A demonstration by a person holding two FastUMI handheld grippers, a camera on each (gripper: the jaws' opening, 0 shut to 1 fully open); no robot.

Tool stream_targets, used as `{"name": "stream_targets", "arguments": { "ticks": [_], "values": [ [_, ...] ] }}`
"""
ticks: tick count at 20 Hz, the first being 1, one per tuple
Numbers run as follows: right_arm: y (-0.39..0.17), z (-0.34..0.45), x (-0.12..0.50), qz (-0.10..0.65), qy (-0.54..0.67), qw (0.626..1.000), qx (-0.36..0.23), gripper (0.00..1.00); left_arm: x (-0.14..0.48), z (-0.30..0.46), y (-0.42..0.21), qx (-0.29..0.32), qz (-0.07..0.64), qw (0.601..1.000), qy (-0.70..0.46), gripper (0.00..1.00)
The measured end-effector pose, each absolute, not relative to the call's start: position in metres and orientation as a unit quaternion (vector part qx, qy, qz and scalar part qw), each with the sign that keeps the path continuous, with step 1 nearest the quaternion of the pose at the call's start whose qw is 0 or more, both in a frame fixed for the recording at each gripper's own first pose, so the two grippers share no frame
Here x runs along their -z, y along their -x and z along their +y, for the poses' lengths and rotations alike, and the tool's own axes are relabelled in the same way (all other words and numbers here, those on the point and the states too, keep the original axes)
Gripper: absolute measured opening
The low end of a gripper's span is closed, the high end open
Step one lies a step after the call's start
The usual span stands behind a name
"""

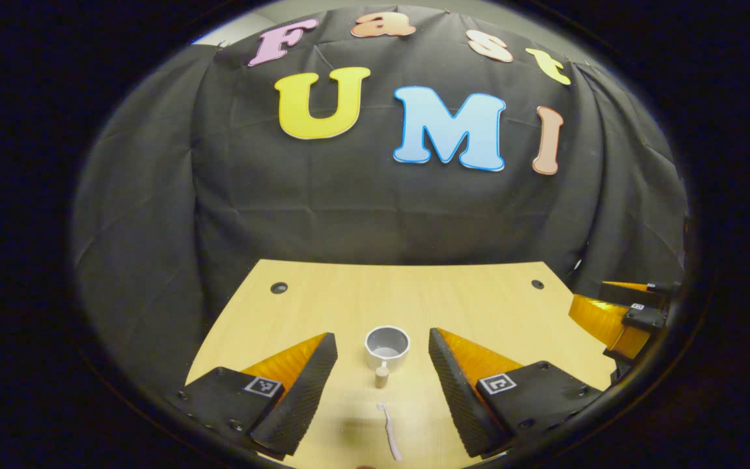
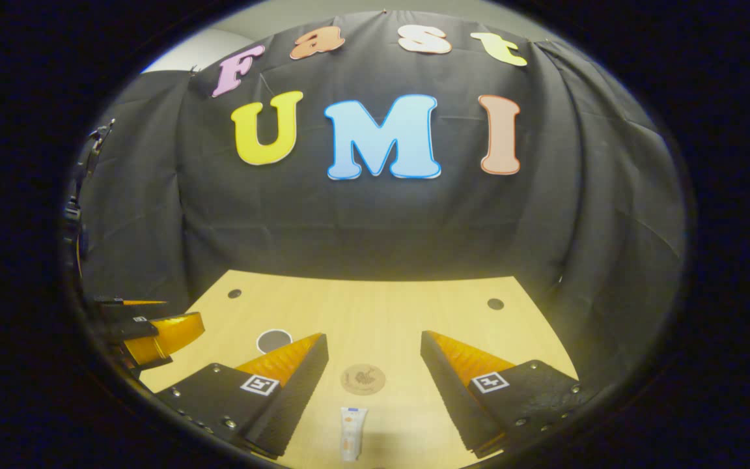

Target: Put the toothbrush and toothpaste on the desktop into the cup, then pick up the cup and place it on the coaster on the desktop.

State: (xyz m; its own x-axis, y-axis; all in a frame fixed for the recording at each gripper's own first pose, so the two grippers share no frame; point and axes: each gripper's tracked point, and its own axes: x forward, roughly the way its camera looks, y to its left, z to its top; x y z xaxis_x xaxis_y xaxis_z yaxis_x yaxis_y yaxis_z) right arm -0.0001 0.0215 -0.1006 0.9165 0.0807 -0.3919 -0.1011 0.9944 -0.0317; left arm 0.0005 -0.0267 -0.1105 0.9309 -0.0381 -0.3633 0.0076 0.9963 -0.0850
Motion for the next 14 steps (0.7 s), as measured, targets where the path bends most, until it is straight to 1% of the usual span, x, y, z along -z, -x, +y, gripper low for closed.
{"name": "stream_targets", "arguments": {
  "ticks": [6,14],
  "values": [
    [0.01,0.026,0.146,0.278,0.016,0.959,-0.055,0.92,0.163,-0.037,0.003,0.014,0.251,0.966,0.055,0.94],
    [0.028,0.038,0.225,0.395,-0.004,0.916,-0.063,0.94,0.267,-0.057,0.015,0.034,0.378,0.924,0.056,0.94]
  ]
}}
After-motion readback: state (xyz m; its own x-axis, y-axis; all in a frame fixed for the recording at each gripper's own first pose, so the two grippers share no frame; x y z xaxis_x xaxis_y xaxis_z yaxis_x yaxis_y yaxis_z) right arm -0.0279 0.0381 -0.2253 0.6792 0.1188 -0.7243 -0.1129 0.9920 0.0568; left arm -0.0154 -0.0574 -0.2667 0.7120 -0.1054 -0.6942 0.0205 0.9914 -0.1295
